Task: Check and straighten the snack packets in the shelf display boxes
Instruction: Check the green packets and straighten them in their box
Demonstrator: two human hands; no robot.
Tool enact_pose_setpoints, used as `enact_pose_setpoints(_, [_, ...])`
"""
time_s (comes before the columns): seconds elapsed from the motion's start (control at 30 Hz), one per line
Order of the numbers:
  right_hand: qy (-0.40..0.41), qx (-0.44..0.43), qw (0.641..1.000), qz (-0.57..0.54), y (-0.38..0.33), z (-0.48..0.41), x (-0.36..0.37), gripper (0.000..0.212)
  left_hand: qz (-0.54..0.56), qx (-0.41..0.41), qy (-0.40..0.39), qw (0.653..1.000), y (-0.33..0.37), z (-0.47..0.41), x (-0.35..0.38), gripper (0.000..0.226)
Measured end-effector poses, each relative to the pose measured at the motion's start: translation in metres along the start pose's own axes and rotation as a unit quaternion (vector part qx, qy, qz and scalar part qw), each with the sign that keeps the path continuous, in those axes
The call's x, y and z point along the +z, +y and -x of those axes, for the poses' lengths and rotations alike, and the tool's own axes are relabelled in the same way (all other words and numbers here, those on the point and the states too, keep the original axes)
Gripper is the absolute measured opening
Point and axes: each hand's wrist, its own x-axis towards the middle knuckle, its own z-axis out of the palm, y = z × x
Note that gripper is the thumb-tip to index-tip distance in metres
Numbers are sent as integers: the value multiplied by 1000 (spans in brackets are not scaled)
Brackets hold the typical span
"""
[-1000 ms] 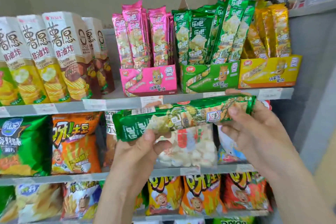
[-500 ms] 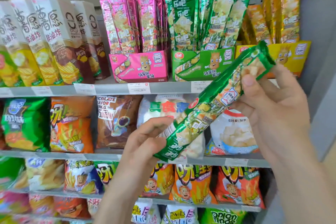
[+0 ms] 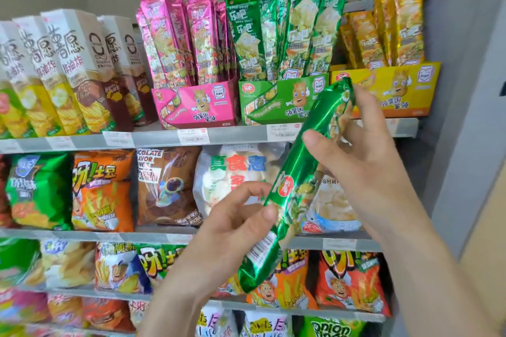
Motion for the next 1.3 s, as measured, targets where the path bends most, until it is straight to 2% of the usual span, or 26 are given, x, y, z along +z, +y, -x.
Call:
enact_pose_setpoints(0.1, [9,-10,1000,-1,1,1,5,59,-10,43,6,999,6,-5,5,30])
enact_pose_setpoints(0.2, [-14,-4,1000,8,9,3,11,63,-35,86,14,996,10,-13,9,33])
enact_pose_setpoints(0.3, [-24,3,1000,-6,16,7,16,69,-48,118,48,991,12,-20,9,23])
enact_pose_setpoints(0.47, [-18,15,1000,-10,18,6,8,76,-53,130,53,989,12,-21,8,31])
enact_pose_setpoints(0.57, [2,15,1000,-4,16,3,4,66,-84,127,64,986,15,-21,8,35])
enact_pose_setpoints(0.63, [2,16,1000,-19,11,0,-2,53,-162,134,95,973,19,-18,5,42])
enact_pose_setpoints(0.7, [-30,40,997,-52,6,-2,-12,38,-312,200,131,919,26,-19,-2,41])
enact_pose_setpoints(0.77, [-73,66,991,-89,4,-2,-23,29,-437,294,152,836,31,-20,-10,44])
enact_pose_setpoints(0.83, [-120,108,984,-81,4,4,-29,49,-514,388,181,743,33,-23,-16,43])
enact_pose_setpoints(0.9, [-174,183,967,-35,7,11,-29,58,-567,461,237,640,31,-25,-15,33])
enact_pose_setpoints(0.93, [-194,206,959,-18,10,15,-27,58,-580,481,261,604,29,-26,-15,29])
enact_pose_setpoints(0.97, [-197,213,957,-12,13,18,-24,55,-585,488,273,588,27,-28,-15,27])
enact_pose_setpoints(1.0, [-186,201,962,-6,16,21,-21,50,-587,481,276,590,24,-30,-17,28])
enact_pose_setpoints(1.07, [-145,169,975,19,19,23,-15,36,-588,437,280,620,22,-35,-25,37])
enact_pose_setpoints(1.1, [-128,155,979,31,19,25,-12,35,-582,412,289,639,23,-36,-30,42])
enact_pose_setpoints(1.2, [-108,115,987,42,20,29,-9,43,-543,345,311,699,30,-36,-42,37])
enact_pose_setpoints(1.3, [-88,75,992,53,18,32,-7,49,-538,319,334,705,36,-36,-47,42])
